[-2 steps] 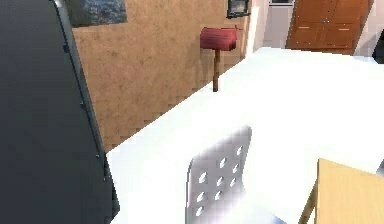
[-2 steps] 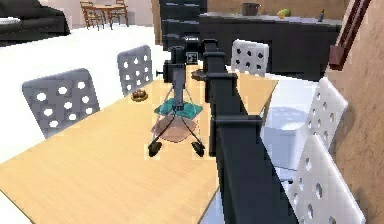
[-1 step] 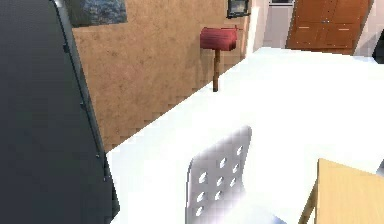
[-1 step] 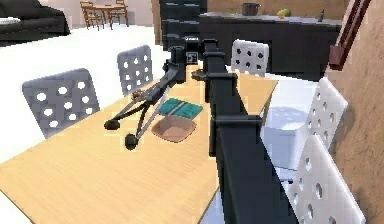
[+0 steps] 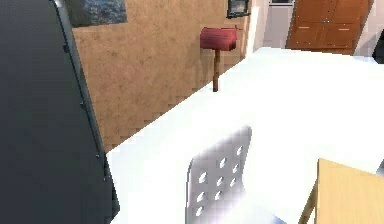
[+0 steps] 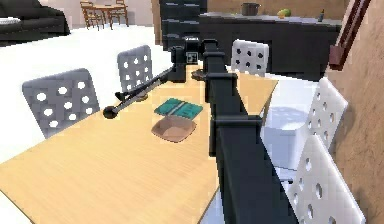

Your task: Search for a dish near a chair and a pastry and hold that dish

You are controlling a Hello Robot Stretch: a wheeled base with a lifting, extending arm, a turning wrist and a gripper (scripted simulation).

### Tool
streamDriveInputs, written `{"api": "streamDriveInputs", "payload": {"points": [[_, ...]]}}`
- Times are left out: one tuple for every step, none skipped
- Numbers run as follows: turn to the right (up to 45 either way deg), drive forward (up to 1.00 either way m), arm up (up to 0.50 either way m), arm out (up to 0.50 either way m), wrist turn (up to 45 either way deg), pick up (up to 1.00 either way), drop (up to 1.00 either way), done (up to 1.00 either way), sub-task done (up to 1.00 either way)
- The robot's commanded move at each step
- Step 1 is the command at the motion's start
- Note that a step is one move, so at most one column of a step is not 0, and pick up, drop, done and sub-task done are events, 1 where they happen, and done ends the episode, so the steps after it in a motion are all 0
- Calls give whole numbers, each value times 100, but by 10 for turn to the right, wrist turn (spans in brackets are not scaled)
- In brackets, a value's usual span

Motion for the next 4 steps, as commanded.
{"api": "streamDriveInputs", "payload": {"points": [[0, 0, 0, 0, 450, 0, 0, 0, 0], [0, 0, 0, 0, 330, 0, 0, 0, 0], [0, 0, -30, 0, 0, 0, 0, 0, 0], [0, 0, 0, 0, 0, 100, 0, 0, 0]]}}
